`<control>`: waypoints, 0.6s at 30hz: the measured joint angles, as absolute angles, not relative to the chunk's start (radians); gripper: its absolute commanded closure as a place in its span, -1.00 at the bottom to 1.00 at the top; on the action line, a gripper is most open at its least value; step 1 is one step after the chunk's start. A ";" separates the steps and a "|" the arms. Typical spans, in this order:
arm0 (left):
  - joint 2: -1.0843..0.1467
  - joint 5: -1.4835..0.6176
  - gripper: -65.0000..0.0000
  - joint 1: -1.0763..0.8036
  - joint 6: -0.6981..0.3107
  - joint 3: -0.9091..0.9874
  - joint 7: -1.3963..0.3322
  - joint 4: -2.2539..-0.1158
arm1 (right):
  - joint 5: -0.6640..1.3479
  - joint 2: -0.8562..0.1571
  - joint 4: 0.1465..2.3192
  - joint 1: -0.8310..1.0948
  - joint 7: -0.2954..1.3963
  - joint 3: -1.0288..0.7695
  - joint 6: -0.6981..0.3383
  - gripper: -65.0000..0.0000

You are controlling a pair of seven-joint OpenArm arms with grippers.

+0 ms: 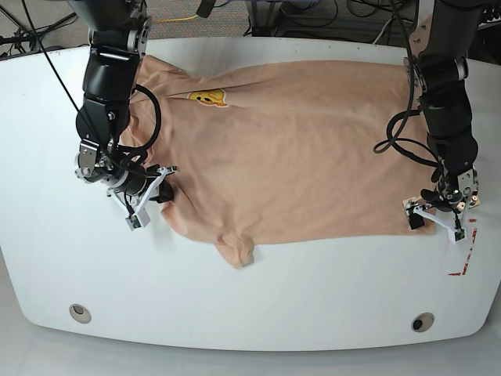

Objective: Fold the T-shirt properly
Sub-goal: 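Regrasp the shirt hem corners with both grippers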

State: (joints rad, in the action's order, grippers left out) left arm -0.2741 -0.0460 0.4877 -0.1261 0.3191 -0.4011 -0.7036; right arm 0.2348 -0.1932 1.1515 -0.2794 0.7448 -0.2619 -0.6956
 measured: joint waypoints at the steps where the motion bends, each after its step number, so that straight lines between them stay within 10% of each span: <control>1: -0.270 -0.045 -0.96 0.487 -0.125 0.319 -0.395 -0.704 | 0.239 -0.193 1.154 -0.279 0.745 -0.262 -0.696 1.00; 12: -0.250 -0.051 0.85 0.493 -0.277 0.318 -0.392 -0.699 | 0.239 -0.194 1.164 -0.276 0.744 -0.263 -0.696 1.00; 18: -0.247 -0.055 1.00 0.490 -0.280 0.318 -0.396 -0.705 | 0.232 -0.194 1.211 -0.276 0.754 -0.262 -0.696 1.00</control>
